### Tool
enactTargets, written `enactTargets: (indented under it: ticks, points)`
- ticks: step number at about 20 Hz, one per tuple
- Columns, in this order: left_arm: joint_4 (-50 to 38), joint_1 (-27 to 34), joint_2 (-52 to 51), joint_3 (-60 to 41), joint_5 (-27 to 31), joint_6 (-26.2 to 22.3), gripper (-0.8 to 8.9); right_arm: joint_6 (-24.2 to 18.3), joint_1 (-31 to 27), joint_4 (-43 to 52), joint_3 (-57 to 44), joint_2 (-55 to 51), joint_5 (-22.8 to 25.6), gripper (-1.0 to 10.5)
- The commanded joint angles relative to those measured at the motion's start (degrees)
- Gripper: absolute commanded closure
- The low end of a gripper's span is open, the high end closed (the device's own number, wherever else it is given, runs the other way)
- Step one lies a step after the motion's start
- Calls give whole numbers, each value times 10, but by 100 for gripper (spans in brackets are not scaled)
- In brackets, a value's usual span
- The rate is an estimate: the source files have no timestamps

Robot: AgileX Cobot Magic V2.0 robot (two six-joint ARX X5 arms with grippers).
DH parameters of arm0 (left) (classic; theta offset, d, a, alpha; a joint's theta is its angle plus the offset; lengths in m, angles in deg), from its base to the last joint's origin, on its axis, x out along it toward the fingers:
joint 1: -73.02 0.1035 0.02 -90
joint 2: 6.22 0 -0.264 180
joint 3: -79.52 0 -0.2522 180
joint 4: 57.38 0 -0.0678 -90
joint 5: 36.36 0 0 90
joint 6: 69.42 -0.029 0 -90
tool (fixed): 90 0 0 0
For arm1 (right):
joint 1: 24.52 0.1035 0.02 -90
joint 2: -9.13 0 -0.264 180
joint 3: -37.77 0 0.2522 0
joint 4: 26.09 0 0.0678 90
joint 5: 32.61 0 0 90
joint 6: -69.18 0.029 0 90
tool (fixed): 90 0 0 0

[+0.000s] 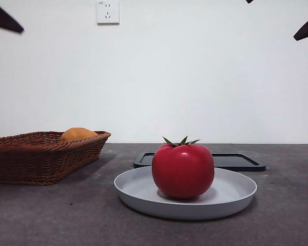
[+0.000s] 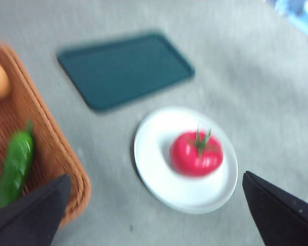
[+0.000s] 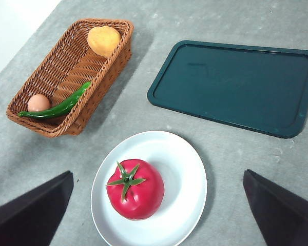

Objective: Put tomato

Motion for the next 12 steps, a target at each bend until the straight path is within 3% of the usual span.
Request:
enactTargets:
  ticks: [1, 6, 12]
  points:
    - [-4, -2, -8, 7, 3, 7, 184, -5, 3, 4, 10, 2, 0, 332]
    - [-3, -2, -18, 8, 3, 7, 184, -28, 50, 9, 10, 26, -1, 333]
    - [-2, -2, -18, 8, 3, 7, 184, -30, 148, 30, 31, 168, 17, 333]
